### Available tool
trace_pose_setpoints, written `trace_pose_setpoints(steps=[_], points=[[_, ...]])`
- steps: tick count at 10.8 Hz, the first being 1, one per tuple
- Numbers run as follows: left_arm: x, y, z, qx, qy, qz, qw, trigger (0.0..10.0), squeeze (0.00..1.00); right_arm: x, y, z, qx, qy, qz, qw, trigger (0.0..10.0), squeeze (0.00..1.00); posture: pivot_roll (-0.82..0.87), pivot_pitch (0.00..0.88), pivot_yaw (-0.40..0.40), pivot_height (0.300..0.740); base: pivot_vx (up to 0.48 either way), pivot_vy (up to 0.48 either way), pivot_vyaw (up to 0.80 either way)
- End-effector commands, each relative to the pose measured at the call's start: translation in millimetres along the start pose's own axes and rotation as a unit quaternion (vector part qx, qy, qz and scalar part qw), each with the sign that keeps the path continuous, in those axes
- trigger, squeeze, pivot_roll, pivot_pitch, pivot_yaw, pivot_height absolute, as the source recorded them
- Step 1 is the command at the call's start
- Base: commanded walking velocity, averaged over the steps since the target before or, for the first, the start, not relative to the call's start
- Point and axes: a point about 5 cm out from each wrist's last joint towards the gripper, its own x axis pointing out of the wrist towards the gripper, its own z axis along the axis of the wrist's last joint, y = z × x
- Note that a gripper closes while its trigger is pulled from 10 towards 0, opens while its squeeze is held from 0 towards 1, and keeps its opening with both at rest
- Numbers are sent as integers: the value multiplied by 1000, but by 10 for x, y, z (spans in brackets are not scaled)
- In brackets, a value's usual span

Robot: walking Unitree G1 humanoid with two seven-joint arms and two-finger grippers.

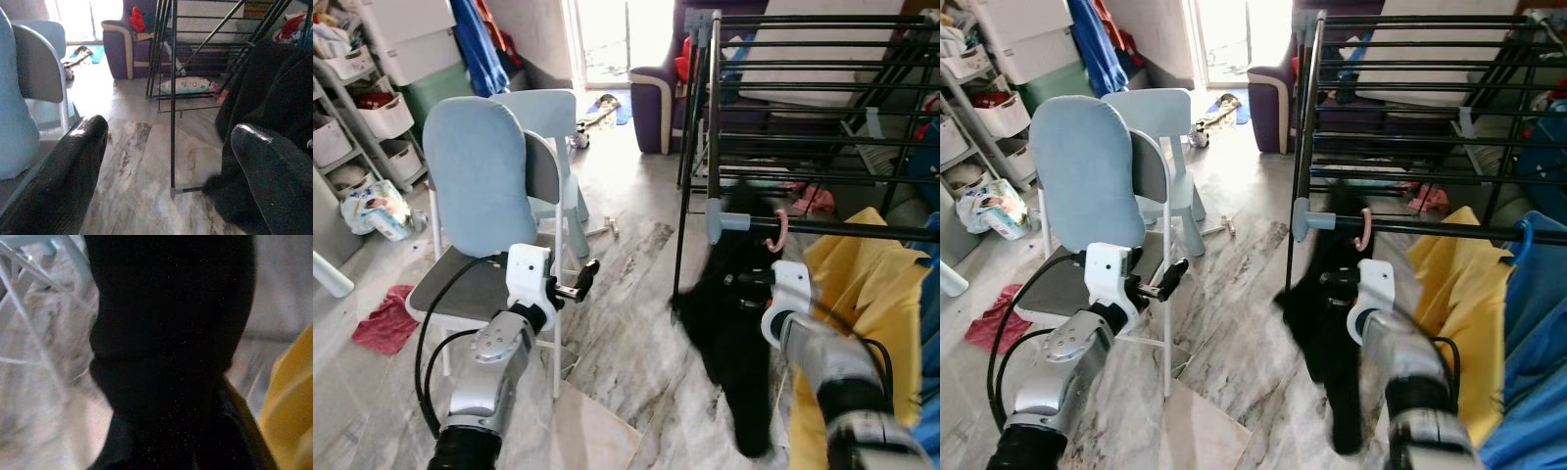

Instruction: Hang hanger

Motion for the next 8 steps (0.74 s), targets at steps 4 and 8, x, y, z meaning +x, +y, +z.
trace_pose_setpoints(steps=[4,8], points=[[-81,-130,4,-1,4,-24,1000,10000,0,-372,-58,63,-46,-89,-72,992,10000,1000,-166,0,66,740,0,0,0],[-94,-240,-9,-3,14,-56,998,10000,0,-630,-20,15,-51,-115,-117,985,10000,1000,-184,0,74,740,0,0,0]])
